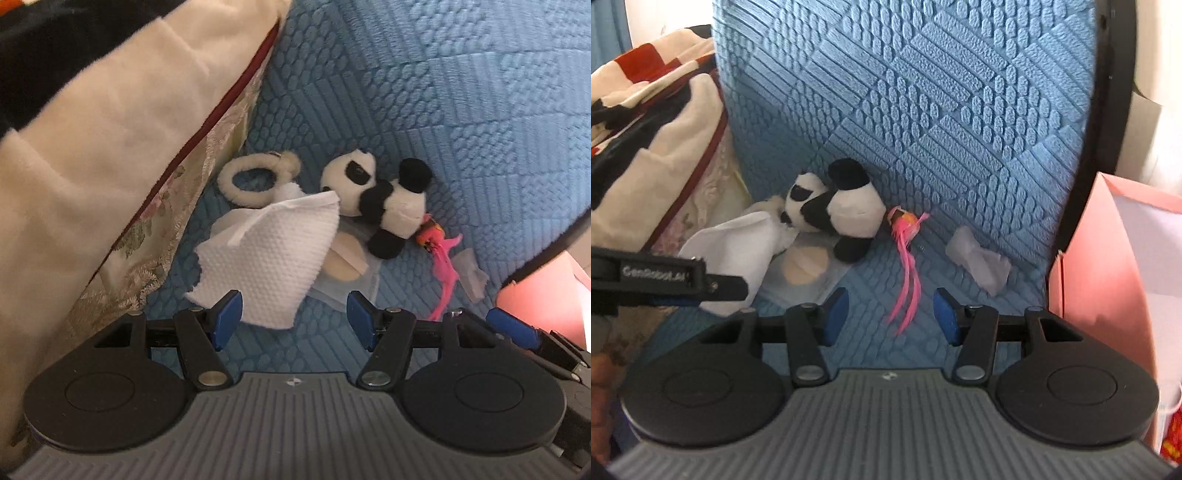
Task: Organize soft objects
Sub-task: 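Move both open tools toward the tissue and pink bird on the cushion, then grasp the white tissue with the left tool while the right tool grasps the pink bird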
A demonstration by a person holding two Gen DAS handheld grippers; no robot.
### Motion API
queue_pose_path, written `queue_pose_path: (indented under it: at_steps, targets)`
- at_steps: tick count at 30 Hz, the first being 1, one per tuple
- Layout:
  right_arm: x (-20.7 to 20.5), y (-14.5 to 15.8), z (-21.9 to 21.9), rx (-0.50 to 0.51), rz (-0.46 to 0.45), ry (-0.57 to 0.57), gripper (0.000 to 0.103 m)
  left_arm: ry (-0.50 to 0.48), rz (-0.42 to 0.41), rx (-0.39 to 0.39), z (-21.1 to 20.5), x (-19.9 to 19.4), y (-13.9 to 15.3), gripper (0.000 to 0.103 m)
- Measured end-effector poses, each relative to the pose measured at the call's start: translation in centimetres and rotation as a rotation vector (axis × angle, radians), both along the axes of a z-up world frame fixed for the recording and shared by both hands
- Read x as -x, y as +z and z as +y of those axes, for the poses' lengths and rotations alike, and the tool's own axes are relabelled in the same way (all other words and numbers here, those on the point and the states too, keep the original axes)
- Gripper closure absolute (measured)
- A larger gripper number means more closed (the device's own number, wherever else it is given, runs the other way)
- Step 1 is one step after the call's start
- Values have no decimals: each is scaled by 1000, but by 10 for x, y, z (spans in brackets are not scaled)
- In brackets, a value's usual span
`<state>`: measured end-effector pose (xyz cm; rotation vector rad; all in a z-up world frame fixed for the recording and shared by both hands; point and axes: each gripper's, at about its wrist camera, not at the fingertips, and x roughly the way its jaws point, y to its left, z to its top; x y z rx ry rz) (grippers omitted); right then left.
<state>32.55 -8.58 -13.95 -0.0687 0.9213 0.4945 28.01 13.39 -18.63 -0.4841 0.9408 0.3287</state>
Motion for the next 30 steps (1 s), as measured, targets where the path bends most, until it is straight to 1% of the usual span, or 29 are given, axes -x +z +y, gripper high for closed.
queue_pose_path:
  at_steps: [2,5,9,12,15,18,20,21,23,26,27,28,30]
  targets:
    - [-10,-5,3,2,14,-3,50,10,35,-22,1,-8,-6,35]
    - [-25,-11,3,-4,35,-25,50,25,58,-21,4,-17,-15,35]
    - [-41,-17,4,-46,68,-25,51,40,56,-41,6,-24,-16,35]
    - [-50,-22,9,-40,68,-14,53,72,53,-44,9,-24,-19,35]
    - [-62,-28,13,-61,107,-19,55,91,68,-60,9,-25,-25,35]
    - [-69,-30,15,-70,104,-18,60,97,61,-74,9,-25,-25,35]
    - [-71,-30,16,-71,94,-11,60,109,53,-60,12,-24,-25,36]
    - [-71,-30,15,-78,95,-6,60,117,46,-48,13,-23,-25,38]
    - [-74,-31,13,-96,106,6,64,123,40,-33,15,-22,-25,43]
    - [-73,-34,9,-87,111,8,73,125,37,-43,12,-21,-25,53]
    - [-73,-36,9,-85,115,11,78,125,35,-50,10,-20,-25,60]
    - [-74,-40,9,-80,120,13,79,123,32,-51,9,-19,-25,64]
    - [-74,-44,10,-68,118,15,80,129,23,-45,9,-18,-26,79]
